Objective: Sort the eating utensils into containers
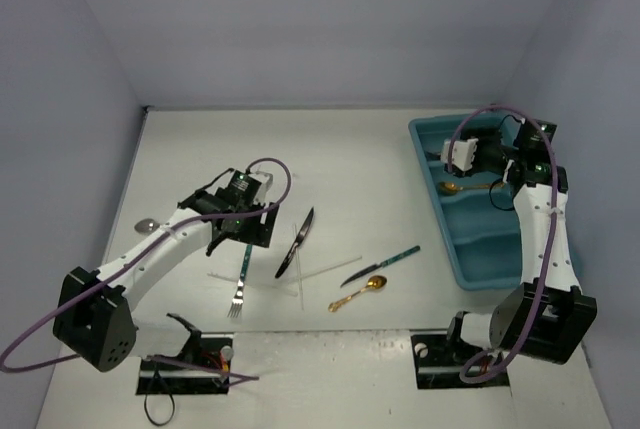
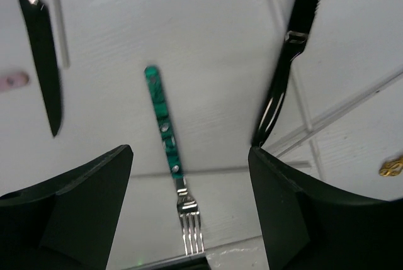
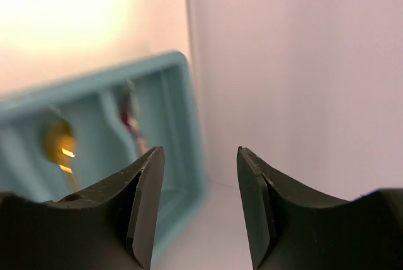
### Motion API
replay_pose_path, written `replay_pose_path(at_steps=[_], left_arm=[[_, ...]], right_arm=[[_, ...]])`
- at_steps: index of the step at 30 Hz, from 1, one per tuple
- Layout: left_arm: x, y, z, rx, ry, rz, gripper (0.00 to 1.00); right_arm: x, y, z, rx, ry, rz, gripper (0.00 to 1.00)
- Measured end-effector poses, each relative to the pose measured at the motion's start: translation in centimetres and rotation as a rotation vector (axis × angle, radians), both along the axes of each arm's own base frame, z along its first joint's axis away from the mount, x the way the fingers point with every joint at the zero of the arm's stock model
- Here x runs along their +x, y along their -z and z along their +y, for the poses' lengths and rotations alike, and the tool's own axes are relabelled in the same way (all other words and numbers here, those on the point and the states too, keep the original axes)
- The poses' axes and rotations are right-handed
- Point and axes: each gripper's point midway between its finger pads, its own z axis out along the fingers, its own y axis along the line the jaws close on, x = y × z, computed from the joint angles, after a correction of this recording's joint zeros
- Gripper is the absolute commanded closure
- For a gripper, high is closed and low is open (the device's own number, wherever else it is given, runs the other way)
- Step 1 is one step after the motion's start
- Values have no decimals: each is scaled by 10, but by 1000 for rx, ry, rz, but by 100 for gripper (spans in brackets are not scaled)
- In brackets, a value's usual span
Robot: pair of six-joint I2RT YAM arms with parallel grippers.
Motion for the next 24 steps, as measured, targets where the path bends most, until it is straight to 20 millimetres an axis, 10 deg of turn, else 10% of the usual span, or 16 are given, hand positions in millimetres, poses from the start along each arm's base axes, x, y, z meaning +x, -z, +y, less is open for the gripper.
replay_pose_path(at_steps=[9, 24], left_arm=[[-33, 9, 50, 35, -224, 70, 30], [-48, 72, 48, 118, -293, 366, 39]], right_arm=[[-38, 16, 27, 260, 88, 195, 53], [-34, 23, 29, 391, 163, 312, 53]])
